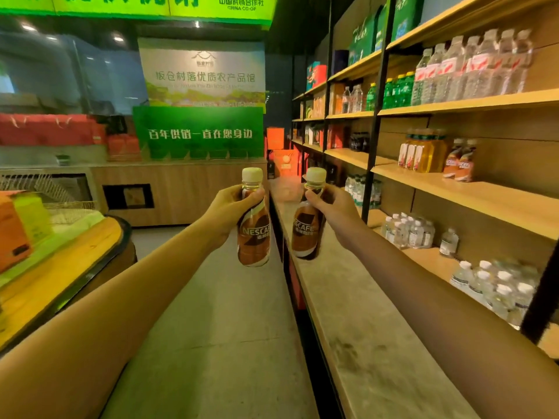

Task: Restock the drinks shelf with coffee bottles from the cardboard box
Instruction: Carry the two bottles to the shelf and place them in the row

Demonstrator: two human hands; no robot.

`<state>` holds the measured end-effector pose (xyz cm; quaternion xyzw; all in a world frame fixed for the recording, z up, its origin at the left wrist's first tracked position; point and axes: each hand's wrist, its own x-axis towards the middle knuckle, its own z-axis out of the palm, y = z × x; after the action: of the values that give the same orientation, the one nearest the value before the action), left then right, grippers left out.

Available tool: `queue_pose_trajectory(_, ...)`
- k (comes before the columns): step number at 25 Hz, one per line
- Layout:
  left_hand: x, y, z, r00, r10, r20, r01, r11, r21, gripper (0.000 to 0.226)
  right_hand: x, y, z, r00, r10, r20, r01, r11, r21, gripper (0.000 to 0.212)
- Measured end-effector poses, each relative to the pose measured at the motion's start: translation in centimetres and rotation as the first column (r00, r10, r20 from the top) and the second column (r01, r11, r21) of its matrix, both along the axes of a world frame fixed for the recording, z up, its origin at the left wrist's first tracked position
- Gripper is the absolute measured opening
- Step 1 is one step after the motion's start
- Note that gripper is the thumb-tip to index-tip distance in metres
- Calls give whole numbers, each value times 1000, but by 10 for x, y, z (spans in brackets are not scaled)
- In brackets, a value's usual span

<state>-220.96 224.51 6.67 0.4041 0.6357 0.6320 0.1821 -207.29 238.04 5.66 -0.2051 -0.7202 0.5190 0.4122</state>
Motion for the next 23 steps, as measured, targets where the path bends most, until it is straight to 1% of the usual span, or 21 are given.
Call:
queue_pose_trajectory(3,-40,75,3,997,-55,-47,55,998,-8,9,-36,61,0,998,-67,5,67,998,-1,32)
queue_pose_trajectory(5,-63,126,-4,994,-104,-39,104,995,-10,6,-54,106,-3,993,-118,14,118,993,-13,32)
queue_pose_trajectory(7,-84,181,-10,988,-152,-41,151,988,-13,8,-66,152,-6,985,-165,39,166,986,-2,31)
queue_pose_trajectory(9,-103,244,-11,977,-200,-76,199,980,-23,9,-76,207,-6,975,-220,36,220,975,3,30)
queue_pose_trajectory(12,-119,338,-2,949,-291,-122,291,957,-23,5,-86,296,-1,955,-297,17,297,955,-9,31)
queue_pose_trajectory(14,-125,405,11,922,-357,-154,359,933,-12,11,-90,358,9,935,-354,-4,354,935,-4,32)
queue_pose_trajectory(17,-126,490,14,886,-445,-132,444,895,-37,28,-84,421,15,891,-454,24,455,891,-4,30)
queue_pose_trajectory(19,-121,544,15,857,-500,-122,497,866,-58,36,-75,460,18,864,-502,26,502,865,22,26)
queue_pose_trajectory(21,-114,593,14,815,-568,-115,564,823,-65,35,-62,492,19,821,-569,49,567,822,56,26)
queue_pose_trajectory(23,-105,638,12,755,-648,-103,645,762,-61,28,-49,520,18,766,-640,55,638,768,58,26)
